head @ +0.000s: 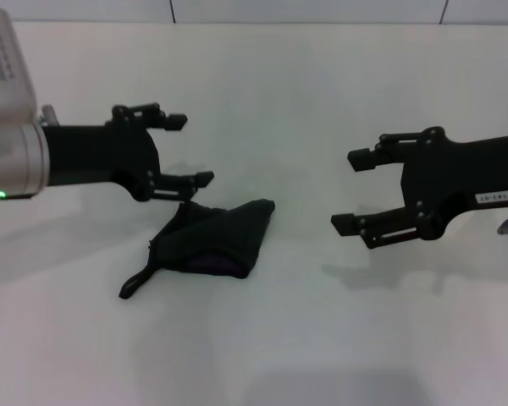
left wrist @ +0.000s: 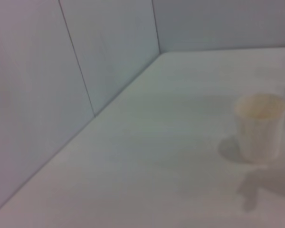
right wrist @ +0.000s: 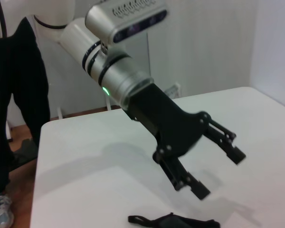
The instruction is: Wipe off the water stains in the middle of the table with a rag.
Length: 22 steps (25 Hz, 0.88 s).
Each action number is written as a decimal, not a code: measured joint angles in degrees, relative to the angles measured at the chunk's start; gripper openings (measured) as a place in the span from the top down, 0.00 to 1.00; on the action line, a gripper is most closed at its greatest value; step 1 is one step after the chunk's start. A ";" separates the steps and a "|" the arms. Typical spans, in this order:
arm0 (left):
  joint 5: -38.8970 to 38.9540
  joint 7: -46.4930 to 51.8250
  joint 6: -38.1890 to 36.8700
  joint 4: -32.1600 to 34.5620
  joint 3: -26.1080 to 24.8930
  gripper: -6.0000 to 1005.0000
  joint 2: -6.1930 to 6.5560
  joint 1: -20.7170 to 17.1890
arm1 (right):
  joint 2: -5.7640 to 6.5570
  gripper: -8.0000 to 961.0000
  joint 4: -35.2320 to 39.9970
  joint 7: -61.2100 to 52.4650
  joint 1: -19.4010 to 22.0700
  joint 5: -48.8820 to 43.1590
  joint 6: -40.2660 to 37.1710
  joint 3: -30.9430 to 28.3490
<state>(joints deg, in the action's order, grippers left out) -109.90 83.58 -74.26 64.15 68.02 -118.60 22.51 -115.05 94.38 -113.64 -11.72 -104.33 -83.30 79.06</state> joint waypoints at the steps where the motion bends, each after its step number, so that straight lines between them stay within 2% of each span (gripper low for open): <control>1: 0.07 -0.24 -1.19 0.04 -1.21 0.20 0.03 0.39 | 0.00 0.12 -0.03 -0.01 0.00 -0.02 0.00 -0.20; 6: 1.52 -1.01 -9.60 0.05 -6.60 0.13 -0.09 2.09 | 0.00 0.12 -0.35 0.05 -0.08 -0.23 0.04 -1.41; 11: 5.59 -1.39 -19.51 -0.31 -7.24 0.14 0.31 1.97 | 0.04 0.12 -0.80 0.25 0.10 -0.30 -0.16 -2.41; 12: 5.59 -1.39 -19.51 -0.31 -7.24 0.14 0.31 1.97 | 0.05 0.12 -0.87 0.30 0.11 -0.36 -0.19 -2.50; 17: 5.60 0.17 -28.23 -0.46 -11.22 0.14 1.11 1.15 | 0.14 0.12 -1.35 0.37 0.27 -0.90 -0.39 -3.74; 22: 5.71 1.88 -31.70 -0.01 -14.07 0.14 2.26 -0.48 | 0.24 0.12 -1.59 0.39 0.30 -1.15 -1.29 -4.85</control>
<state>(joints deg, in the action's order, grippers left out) -104.20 85.46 -105.96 64.14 53.95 -116.34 22.03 -114.81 92.79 -113.24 -11.43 -105.48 -84.59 74.21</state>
